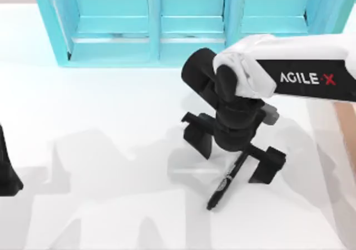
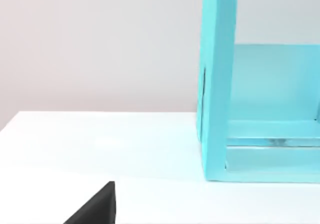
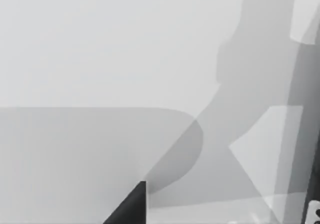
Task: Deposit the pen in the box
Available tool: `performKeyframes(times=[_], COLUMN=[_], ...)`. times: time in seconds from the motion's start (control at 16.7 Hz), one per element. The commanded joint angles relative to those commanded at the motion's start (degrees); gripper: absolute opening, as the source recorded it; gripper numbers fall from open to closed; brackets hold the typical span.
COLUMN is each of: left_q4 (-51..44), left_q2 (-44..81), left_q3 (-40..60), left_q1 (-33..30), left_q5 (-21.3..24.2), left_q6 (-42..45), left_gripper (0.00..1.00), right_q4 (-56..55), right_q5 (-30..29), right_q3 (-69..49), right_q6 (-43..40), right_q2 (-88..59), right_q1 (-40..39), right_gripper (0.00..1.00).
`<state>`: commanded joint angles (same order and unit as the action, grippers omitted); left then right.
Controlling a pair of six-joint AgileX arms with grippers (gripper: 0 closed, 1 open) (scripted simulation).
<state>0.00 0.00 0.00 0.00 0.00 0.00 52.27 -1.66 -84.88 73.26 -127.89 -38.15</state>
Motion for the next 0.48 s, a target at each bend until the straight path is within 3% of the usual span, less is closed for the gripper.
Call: performKeyframes(times=[0.06,0.48], left_q4=[0.0,0.0], left_q2=[0.0,0.0], left_q3=[0.0,0.0], left_q1=[0.0,0.0], left_q5=[0.0,0.0], left_q6=[0.0,0.0], left_gripper=[1.0,1.0], right_q4=[0.0,0.0], right_q5=[0.0,0.0], right_q3=[0.0,0.0], right_q6=[0.0,0.0], right_q2=[0.0,0.0], right_q1=[0.0,0.0], right_gripper=[1.0,0.47])
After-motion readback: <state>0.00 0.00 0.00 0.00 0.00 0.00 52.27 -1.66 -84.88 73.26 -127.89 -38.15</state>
